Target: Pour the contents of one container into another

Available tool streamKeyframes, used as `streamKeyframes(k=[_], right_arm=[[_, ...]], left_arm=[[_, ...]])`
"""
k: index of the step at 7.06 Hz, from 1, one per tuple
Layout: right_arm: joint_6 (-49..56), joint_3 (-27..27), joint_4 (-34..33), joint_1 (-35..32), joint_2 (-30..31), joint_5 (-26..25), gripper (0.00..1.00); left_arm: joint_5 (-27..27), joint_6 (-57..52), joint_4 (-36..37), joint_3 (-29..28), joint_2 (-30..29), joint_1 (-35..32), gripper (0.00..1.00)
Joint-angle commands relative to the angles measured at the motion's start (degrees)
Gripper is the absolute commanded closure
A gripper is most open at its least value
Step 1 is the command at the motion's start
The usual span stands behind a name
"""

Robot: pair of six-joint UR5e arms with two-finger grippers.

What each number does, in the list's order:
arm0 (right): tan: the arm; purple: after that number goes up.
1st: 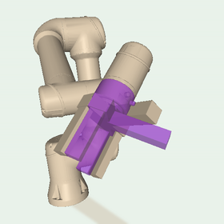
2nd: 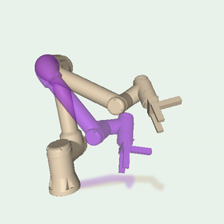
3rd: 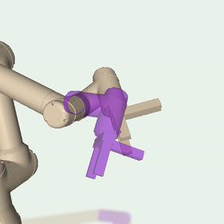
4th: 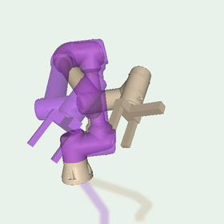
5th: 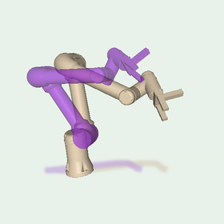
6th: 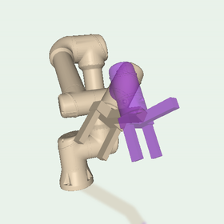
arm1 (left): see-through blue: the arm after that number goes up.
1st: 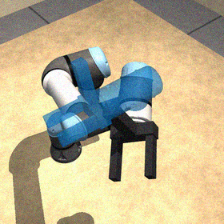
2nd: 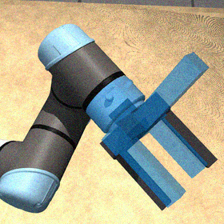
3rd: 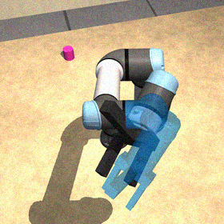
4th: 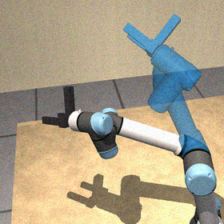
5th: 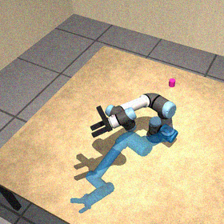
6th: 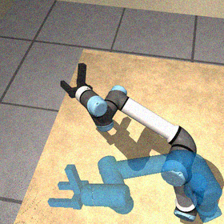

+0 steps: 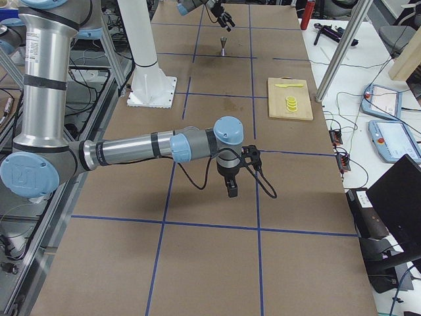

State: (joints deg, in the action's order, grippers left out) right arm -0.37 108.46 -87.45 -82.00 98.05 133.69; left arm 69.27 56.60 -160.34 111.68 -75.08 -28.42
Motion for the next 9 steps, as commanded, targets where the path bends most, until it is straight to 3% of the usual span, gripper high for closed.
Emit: streamKeyframes(k=[1, 3, 9], right_arm=[[-0.07, -0.09, 0.00, 0.00, 0.03, -0.10, 0.00], [-0.07, -0.09, 0.00, 0.00, 0.03, -0.10, 0.00], [-0.07, -0.18, 0.00, 0.00, 0.03, -0.19, 0.00]], left_arm=[[-18.57, 4.55, 0.20, -0.92, 0.72, 11.59, 0.00], [-25.56, 7.64, -0.15, -4.43, 0.72, 15.66, 0.00], [-27.96, 11.43, -0.24, -11.03, -1.82, 19.01, 0.00]])
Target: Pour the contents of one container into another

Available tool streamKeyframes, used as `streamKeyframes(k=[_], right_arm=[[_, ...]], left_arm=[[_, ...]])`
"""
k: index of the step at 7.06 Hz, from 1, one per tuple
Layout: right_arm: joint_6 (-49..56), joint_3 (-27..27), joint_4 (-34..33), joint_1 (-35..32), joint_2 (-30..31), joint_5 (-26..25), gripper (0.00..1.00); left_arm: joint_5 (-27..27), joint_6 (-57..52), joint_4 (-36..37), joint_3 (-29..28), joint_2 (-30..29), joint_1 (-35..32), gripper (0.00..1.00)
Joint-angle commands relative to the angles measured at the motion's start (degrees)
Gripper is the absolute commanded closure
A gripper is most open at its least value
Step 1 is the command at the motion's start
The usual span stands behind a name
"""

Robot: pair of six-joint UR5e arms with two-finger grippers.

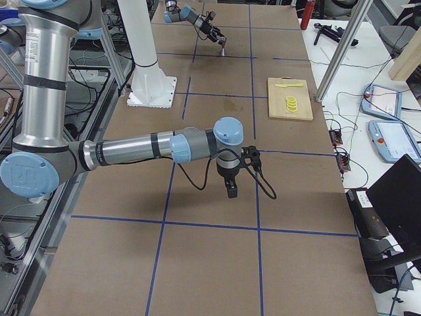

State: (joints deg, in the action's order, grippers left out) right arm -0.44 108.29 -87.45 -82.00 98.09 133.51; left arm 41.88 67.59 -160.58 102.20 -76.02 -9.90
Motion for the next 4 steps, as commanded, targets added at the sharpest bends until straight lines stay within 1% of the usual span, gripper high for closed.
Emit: streamKeyframes(k=[1, 3, 4], right_arm=[[0.00, -0.01, 0.00, 0.00, 0.00, 0.00, 0.00], [0.00, -0.01, 0.00, 0.00, 0.00, 0.00, 0.00], [0.00, -0.01, 0.00, 0.00, 0.00, 0.00, 0.00]], left_arm=[[-0.57, 0.44, 0.00, -2.61, -1.41, 0.58, 0.00], [-0.65, 0.44, -0.09, -3.84, -2.37, 0.84, 0.00], [-1.87, 0.44, -0.09, -5.24, -3.51, 0.84, 0.08]])
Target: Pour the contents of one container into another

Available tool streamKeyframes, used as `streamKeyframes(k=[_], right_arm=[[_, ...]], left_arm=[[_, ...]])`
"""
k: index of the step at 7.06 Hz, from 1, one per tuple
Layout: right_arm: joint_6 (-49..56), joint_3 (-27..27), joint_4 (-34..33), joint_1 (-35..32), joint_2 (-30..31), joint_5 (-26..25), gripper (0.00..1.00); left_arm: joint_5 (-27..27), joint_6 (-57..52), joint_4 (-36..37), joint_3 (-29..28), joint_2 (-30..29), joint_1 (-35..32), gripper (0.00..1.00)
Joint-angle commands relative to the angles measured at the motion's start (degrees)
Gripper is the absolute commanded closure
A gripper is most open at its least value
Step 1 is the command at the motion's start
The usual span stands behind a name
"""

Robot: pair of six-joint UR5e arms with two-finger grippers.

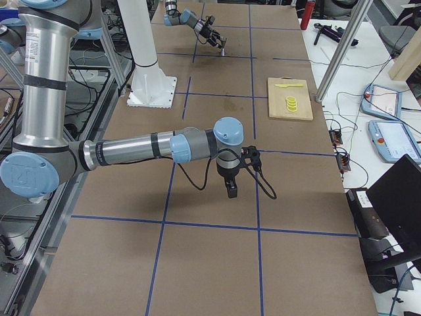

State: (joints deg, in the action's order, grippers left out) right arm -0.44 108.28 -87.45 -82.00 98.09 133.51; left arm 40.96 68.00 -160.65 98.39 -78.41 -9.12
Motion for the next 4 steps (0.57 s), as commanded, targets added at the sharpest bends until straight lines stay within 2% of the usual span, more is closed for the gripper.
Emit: streamKeyframes(k=[1, 2, 4], right_arm=[[0.00, 0.00, 0.00, 0.00, 0.00, 0.00, 0.00], [0.00, 0.00, 0.00, 0.00, 0.00, 0.00, 0.00], [0.00, 0.00, 0.00, 0.00, 0.00, 0.00, 0.00]], left_arm=[[-1.14, 0.02, -0.10, -1.71, -1.39, 0.06, 0.34], [-1.23, 0.02, -0.10, -1.80, -1.48, 0.06, 0.48], [-1.15, 0.02, -0.10, -1.98, -1.57, 0.15, 0.48]])
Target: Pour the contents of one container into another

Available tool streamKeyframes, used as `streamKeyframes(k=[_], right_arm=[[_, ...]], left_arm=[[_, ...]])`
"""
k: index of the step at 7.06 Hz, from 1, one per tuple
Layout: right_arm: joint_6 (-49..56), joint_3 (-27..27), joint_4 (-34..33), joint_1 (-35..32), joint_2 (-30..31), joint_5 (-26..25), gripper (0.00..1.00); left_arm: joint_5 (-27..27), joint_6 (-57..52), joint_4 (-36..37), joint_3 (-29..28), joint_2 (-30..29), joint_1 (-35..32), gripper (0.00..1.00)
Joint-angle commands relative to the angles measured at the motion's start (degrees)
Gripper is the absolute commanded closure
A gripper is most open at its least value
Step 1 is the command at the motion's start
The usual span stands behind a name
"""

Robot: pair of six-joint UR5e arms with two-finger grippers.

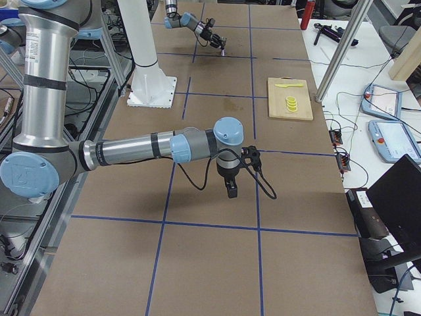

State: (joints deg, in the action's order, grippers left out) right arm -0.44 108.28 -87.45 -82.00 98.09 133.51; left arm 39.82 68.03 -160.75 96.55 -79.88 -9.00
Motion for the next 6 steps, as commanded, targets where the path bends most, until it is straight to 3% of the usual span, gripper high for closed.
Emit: streamKeyframes(k=[1, 6], right_arm=[[0.00, 0.09, 0.00, 0.00, 0.00, 0.00, 0.00], [-0.09, 0.09, 0.00, 0.00, 0.00, 0.00, 0.00]], left_arm=[[0.00, 0.00, -0.09, -0.13, -0.10, 0.20, 0.48], [-0.09, 0.00, -0.09, -0.13, -0.89, 0.91, 0.52]])
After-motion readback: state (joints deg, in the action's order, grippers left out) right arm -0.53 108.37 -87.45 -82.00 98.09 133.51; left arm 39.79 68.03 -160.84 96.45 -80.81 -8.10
